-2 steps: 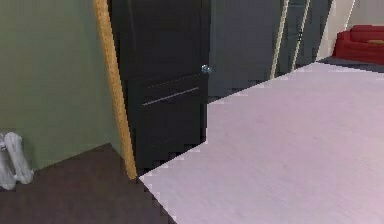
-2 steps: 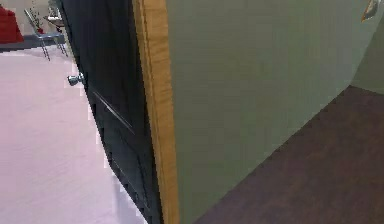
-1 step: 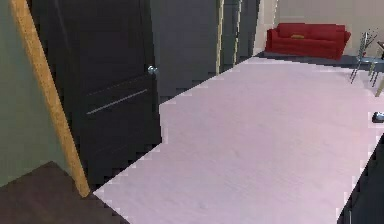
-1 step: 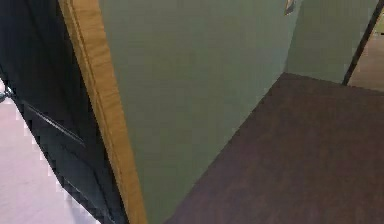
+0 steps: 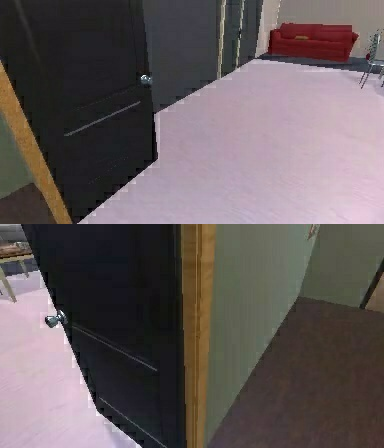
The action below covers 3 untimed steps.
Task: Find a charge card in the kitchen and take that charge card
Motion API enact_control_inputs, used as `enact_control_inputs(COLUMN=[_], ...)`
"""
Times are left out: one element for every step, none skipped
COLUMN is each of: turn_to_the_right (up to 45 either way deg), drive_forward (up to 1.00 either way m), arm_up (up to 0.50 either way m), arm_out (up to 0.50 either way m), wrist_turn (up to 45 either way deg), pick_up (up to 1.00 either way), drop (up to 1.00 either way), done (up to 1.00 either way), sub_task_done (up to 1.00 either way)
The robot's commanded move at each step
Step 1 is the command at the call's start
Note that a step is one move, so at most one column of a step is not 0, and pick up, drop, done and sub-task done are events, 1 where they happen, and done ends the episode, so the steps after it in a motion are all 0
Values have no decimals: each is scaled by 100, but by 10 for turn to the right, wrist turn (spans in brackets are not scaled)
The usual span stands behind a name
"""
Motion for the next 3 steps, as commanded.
enact_control_inputs(turn_to_the_right=[330,0,0], drive_forward=[0,100,45], arm_up=[0,0,0], arm_out=[0,0,0], wrist_turn=[0,0,0], pick_up=[0,0,0], drop=[0,0,0], done=[0,0,0], sub_task_done=[0,0,0])
